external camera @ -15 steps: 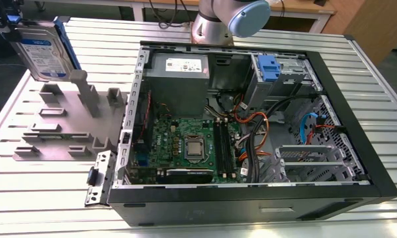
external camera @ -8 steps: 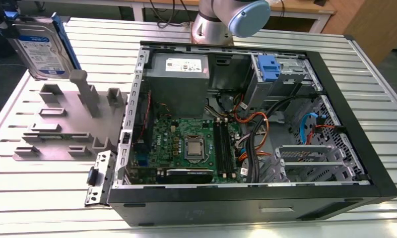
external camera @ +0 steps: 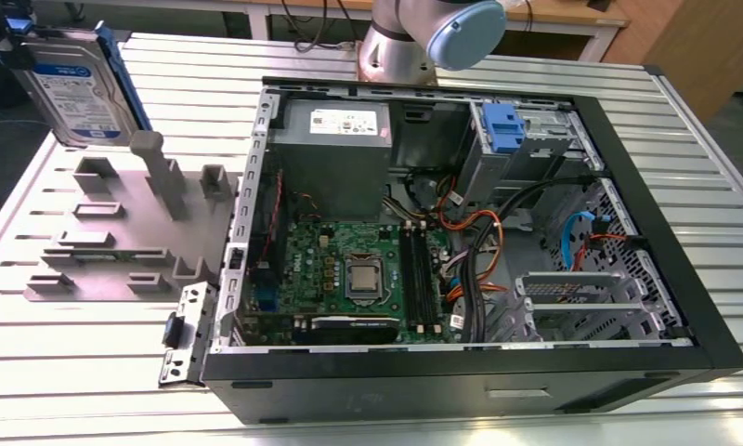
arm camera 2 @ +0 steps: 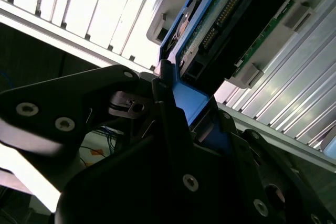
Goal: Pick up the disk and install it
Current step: 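Pick up the disk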
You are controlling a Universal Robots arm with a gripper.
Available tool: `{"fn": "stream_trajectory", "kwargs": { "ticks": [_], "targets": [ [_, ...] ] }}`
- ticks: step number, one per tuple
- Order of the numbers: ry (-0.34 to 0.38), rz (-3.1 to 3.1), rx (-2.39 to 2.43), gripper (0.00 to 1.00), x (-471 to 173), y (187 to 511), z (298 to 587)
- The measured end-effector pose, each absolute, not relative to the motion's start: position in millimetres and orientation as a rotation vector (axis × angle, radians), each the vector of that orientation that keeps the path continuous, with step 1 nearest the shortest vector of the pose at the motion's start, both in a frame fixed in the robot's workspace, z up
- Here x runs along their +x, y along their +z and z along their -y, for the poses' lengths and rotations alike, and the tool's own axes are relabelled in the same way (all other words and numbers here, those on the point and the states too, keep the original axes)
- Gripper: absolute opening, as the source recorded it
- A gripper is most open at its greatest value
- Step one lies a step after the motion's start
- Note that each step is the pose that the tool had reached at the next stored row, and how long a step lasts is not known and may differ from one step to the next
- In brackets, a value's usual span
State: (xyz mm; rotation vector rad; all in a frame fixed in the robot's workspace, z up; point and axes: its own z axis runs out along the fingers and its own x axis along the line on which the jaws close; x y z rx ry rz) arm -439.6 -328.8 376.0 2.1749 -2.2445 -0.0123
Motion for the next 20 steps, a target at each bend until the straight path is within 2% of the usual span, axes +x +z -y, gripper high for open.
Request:
{"fn": "stream_trajectory", "kwargs": {
  "ticks": [20],
  "targets": [
    [-0.012, 2.244, 2.175, 0.37, -439.6, 385.4, 328.8]
  ]
}}
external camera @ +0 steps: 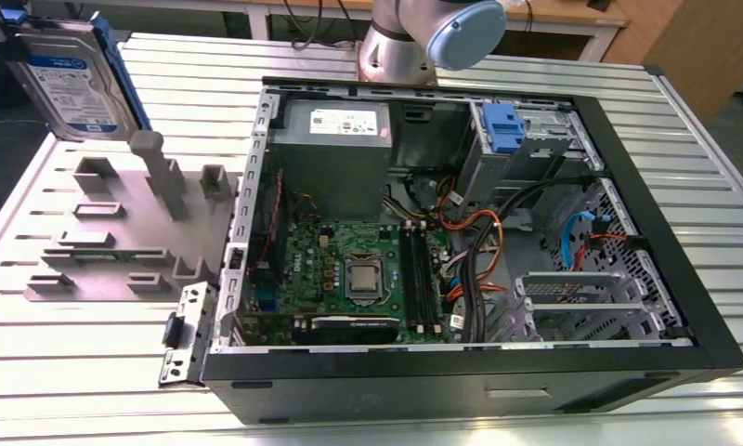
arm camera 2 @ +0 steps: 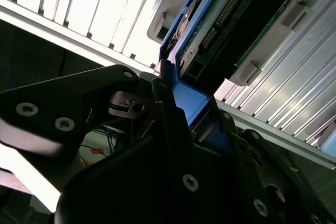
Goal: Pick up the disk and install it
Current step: 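Pick up the disk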
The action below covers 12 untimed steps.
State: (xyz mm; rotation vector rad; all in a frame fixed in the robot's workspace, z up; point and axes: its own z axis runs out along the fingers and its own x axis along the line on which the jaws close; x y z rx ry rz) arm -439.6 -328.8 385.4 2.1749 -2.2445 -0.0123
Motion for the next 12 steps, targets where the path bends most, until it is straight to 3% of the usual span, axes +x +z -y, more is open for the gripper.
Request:
{"fn": "stream_trajectory", "kwargs": {
  "ticks": [12],
  "targets": [
    [-0.011, 2.244, 2.174, 0.37, -439.6, 390.2, 328.8]
  ]
}}
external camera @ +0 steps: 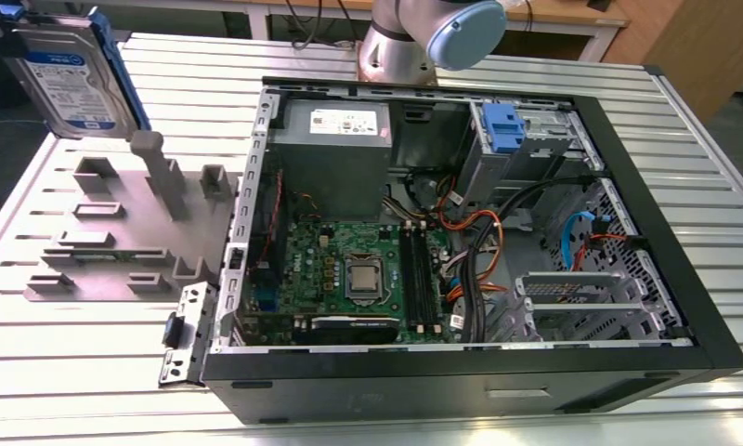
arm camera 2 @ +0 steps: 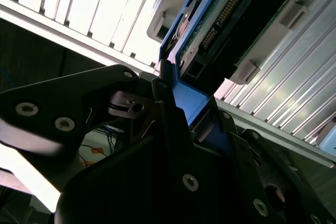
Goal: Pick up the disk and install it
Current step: 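Pick up the disk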
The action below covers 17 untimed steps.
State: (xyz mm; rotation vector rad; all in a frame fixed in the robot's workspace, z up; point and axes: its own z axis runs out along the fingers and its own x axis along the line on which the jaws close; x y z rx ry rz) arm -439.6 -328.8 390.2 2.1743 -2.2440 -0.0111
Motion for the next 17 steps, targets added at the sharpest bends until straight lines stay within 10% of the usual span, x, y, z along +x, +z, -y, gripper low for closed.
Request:
{"fn": "stream_trajectory", "kwargs": {
  "ticks": [17],
  "targets": [
    [-0.011, 2.244, 2.174, 0.37, -439.6, 397.6, 328.8]
  ]
}}
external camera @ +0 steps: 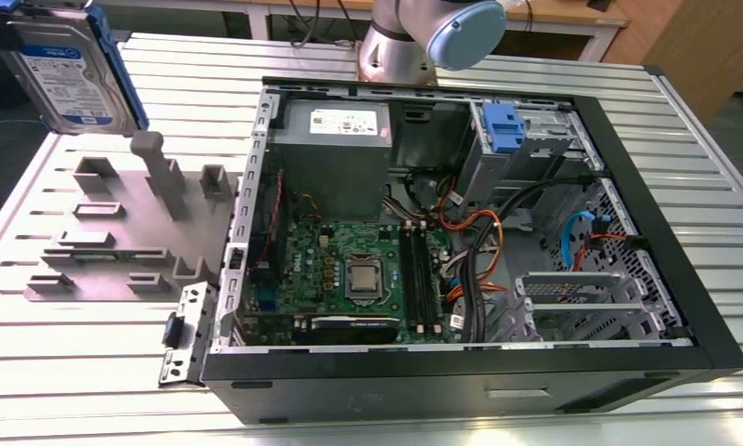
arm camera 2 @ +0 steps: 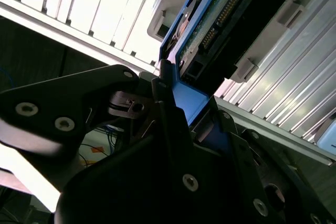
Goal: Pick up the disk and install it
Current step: 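Pick up the disk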
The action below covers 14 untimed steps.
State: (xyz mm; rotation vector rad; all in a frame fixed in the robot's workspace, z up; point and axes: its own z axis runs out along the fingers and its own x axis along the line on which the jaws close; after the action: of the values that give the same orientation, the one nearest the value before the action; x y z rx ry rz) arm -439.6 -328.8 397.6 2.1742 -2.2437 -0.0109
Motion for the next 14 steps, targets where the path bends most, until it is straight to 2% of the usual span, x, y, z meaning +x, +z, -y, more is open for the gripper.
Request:
{"fn": "stream_trajectory", "kwargs": {
  "ticks": [14],
  "targets": [
    [-0.011, 2.244, 2.174, 0.37, -439.6, 402.0, 328.8]
  ]
}}
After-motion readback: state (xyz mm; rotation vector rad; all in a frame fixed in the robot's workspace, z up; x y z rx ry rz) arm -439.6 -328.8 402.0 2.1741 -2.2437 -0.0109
